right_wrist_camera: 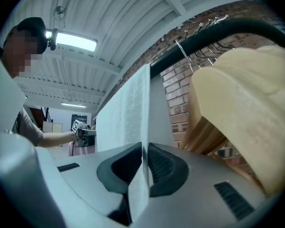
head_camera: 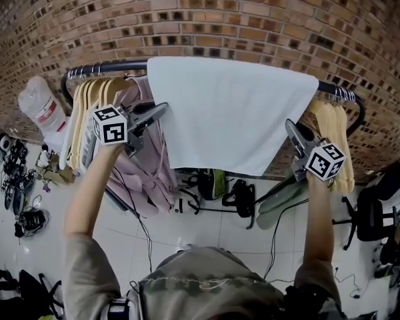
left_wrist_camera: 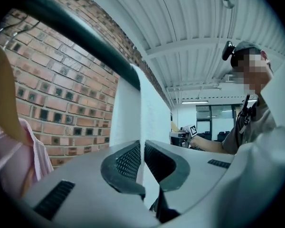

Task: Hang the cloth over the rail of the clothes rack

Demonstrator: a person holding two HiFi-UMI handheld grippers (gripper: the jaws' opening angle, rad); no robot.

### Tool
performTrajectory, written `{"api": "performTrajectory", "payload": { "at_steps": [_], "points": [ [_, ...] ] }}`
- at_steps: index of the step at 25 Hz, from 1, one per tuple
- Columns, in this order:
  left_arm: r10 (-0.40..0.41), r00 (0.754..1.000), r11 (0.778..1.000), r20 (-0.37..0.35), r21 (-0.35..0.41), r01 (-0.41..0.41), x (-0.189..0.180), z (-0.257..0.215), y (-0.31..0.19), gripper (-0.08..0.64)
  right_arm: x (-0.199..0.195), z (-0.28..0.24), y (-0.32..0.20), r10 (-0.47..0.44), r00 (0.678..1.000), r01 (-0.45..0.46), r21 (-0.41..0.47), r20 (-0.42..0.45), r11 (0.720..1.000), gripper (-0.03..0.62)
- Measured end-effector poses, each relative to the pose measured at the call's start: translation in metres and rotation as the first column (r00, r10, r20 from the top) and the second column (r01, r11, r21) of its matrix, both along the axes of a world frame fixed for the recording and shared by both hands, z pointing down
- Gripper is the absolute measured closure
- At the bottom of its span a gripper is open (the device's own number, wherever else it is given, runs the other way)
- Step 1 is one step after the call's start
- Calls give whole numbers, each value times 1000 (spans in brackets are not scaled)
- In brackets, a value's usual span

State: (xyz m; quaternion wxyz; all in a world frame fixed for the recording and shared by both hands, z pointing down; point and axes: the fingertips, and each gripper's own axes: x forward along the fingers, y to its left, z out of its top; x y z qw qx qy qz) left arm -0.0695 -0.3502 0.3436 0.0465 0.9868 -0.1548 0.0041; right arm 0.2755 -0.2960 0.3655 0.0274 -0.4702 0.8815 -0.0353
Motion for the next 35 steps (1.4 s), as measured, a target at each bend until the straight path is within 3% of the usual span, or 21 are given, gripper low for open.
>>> {"api": "performTrajectory", "payload": {
  "at_steps": [6,10,17,24,30,35],
  "points": [
    [21,998,1000,-66,-4,-21,-2,-20,12,538,-8,-19,17,-40,999,41,37,-19,998,568],
    [49,993,999,-108,14,-48,3,-39,21,538,-11,-48,29,-83,996,79,80,44,994,568],
    [20,987,997,-157,73,-9,-7,-77,12,538,-14,-86,23,-88,996,82,138,34,987,568],
    [-36,980,999,-198,11,39,-19,-70,0,537,-3,-76,15,-65,996,58,110,59,992,568],
    [-70,989,995,-129,61,78,-14,-60,0,537,2,-75,11,-52,996,45,96,73,994,568],
    [-93,985,993,-147,55,102,-24,-61,-4,535,-2,-73,19,-94,989,85,85,117,993,566]
  ]
}}
